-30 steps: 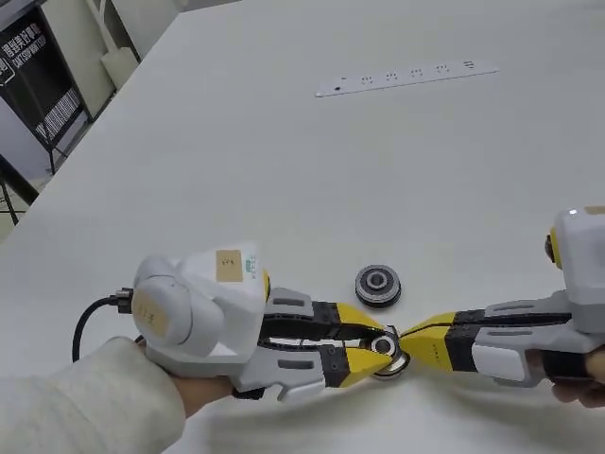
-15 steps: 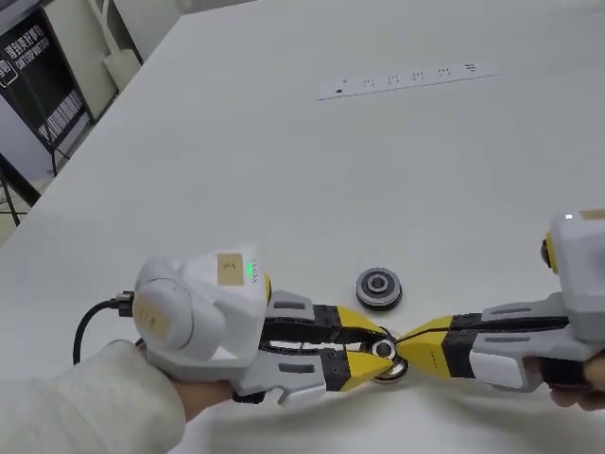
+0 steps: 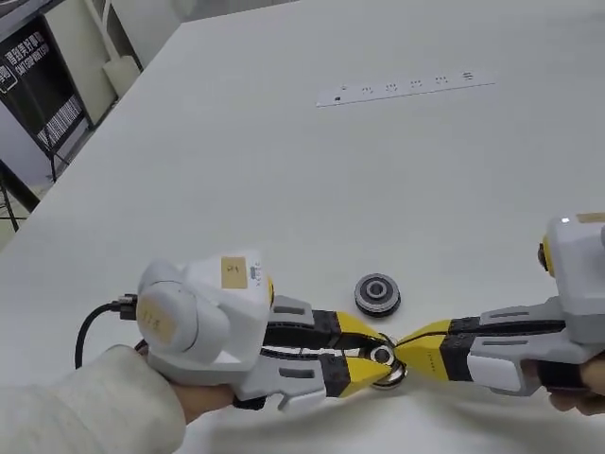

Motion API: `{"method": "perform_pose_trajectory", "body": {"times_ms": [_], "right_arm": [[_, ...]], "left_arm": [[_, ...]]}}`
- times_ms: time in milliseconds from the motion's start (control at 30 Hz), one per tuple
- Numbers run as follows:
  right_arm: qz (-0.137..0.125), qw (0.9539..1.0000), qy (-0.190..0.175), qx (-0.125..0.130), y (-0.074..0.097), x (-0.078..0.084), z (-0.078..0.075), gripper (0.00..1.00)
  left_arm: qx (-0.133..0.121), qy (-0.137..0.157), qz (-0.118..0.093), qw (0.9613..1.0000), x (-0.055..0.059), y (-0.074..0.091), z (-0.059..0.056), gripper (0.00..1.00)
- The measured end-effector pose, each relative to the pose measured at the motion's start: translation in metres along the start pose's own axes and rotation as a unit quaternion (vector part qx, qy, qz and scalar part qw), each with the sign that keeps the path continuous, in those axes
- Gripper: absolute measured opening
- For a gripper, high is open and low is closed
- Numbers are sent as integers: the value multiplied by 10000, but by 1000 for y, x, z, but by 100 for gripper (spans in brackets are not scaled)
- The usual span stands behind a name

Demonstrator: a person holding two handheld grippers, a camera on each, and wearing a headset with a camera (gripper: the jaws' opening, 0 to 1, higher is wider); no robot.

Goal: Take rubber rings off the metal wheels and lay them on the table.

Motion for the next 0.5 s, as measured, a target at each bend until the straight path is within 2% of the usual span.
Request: {"method": "perform_pose_trajectory", "body": {"times_ms": [500], "right_arm": [[-9,10000,-42,-48,0,-2,3,0]], "left_arm": [[35,-98,152,9998,-2,0,-3,14]]}}
Point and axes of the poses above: the centre of the closed fingertips' face, and the gripper's own axes: y roughly backward along the fingers, z roughly to its left, x roughly out of its underside, the point moved 8 cm from there along y, roughly backward along the fingers, and after that the axes turned 2 degrees about x, right-handed, at the moved point
